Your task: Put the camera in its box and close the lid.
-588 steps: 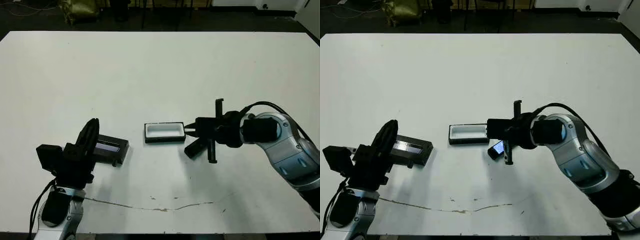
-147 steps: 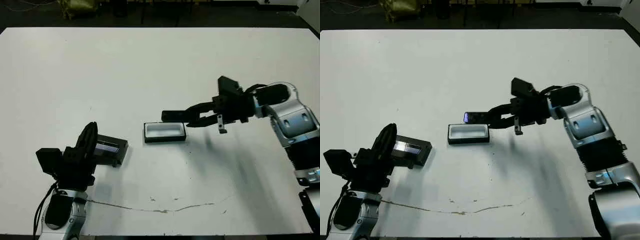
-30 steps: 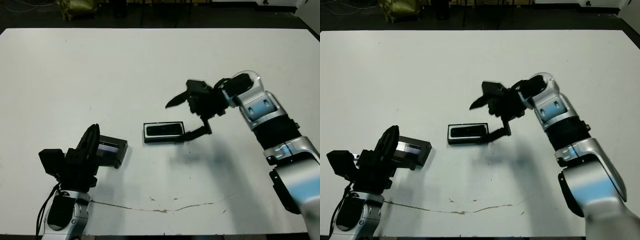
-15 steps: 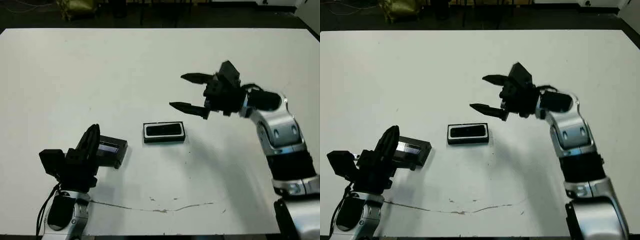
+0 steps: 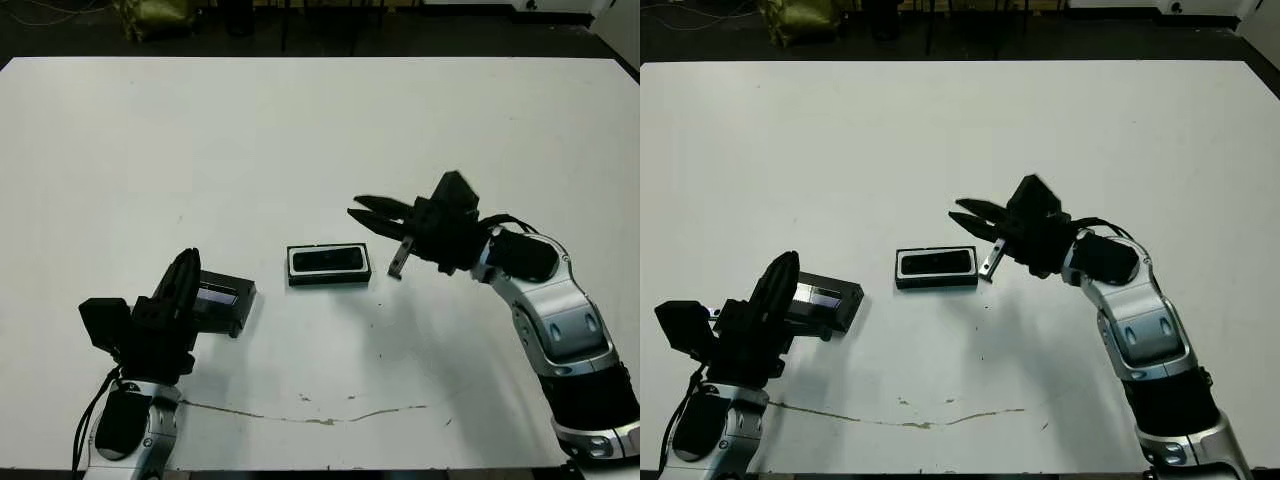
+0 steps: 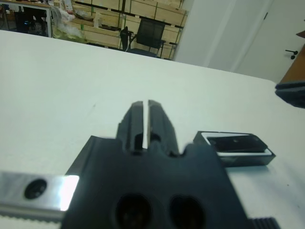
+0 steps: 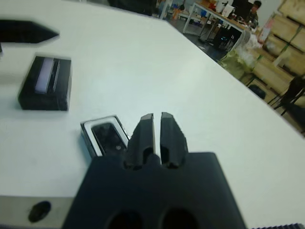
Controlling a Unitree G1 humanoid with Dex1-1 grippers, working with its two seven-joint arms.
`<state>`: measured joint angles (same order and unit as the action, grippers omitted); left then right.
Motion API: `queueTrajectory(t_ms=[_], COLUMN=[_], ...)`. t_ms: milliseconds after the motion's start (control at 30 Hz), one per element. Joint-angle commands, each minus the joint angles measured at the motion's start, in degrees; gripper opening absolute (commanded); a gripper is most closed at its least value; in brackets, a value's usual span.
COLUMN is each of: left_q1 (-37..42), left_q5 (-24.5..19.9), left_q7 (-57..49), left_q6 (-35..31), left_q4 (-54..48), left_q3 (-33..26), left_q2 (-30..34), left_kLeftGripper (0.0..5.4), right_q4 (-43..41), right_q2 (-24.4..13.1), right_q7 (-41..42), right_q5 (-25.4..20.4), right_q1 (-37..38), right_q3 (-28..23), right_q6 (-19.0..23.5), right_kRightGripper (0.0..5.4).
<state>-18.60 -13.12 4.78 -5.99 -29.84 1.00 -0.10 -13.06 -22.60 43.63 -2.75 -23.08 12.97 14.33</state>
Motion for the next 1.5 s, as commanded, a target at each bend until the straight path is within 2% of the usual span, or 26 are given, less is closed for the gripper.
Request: queueTrajectory(t_ms=[33, 367, 667, 1000, 1267, 1333, 1433, 1500], left_q1=[-0.76, -0.64, -0.66, -0.76, -0.99, -1.07, -1.01, -0.97], left_q5=[0.51, 0.41, 0.19, 0.28, 0.33, -0.13, -0.29, -0.38], left_q7=[0.02, -0.16, -0.33, -0.04, 0.01, 0.09, 0.22, 0.19], left_q6=[-0.33, -0.80, -0.83, -0.43, -0.40, -0.51, -0.25, -0.29], left_q4=[0.77, 0.28, 0.32, 0.61, 0.52, 0.56, 0.85, 0.85], left_q3=[0.12, 0.30, 0.20, 0.11, 0.06, -0.04, -0.11, -0.12], left_q2=[0.36, 0.35, 0.20, 0.39, 0.47, 0.31, 0.29, 0.27], left_kLeftGripper=[0.00, 0.00, 0.00, 0.00, 0.00, 0.00, 0.00, 0.00], right_q4=[-1.13, 2.37, 8.98, 8.31, 5.96, 4.10, -0.84, -2.88], right_q2=[-1.71, -1.08, -0.72, -3.41, -4.49, -4.17, -2.76, -1.36], right_q7=[-1.77, -7.14, -6.26, -2.51, -1.14, -1.69, -3.68, -5.69], right_q5=[4.60, 13.76, 14.76, 16.01, 12.97, 11.58, 9.72, 7.45], right_q1=[2.36, 3.10, 3.26, 7.35, 10.59, 10.70, 10.55, 10.36], right_q3=[2.73, 7.54, 8.82, 11.60, 10.94, 9.57, 6.58, 3.74], right_q6=[-2.25, -5.78, -9.12, -9.55, -9.83, -9.44, -5.98, -6.68], right_kRightGripper=[0.02, 0.02, 0.02, 0.02, 0.02, 0.02, 0.02, 0.02])
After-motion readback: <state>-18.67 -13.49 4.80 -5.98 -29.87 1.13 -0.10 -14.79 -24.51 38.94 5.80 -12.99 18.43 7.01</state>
